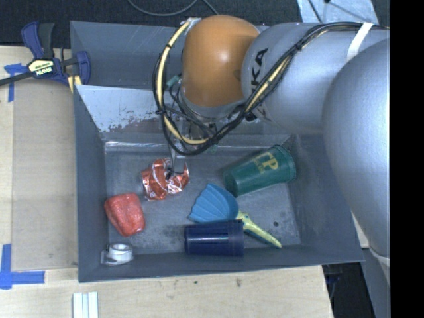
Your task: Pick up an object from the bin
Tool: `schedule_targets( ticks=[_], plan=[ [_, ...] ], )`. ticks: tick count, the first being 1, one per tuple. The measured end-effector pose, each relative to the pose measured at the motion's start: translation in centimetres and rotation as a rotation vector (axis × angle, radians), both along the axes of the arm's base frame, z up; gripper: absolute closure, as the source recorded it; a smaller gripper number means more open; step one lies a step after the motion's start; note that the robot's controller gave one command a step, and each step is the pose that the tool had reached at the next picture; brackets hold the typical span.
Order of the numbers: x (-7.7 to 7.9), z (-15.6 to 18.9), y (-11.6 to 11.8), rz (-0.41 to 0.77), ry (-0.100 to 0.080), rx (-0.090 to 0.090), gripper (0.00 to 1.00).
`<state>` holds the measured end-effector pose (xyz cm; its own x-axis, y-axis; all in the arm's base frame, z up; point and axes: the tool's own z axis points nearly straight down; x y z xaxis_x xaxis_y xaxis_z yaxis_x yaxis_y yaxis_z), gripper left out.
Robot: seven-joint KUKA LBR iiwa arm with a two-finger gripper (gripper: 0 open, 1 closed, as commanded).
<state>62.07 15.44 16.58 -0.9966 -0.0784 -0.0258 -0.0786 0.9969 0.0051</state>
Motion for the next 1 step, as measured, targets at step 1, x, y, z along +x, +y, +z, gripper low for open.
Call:
schedule_targets(
  ticks=[1],
  plan=[
    [-2.04, -3.38, -0.54, -0.059, -0.003, 0.002, 0.0]
  ],
)
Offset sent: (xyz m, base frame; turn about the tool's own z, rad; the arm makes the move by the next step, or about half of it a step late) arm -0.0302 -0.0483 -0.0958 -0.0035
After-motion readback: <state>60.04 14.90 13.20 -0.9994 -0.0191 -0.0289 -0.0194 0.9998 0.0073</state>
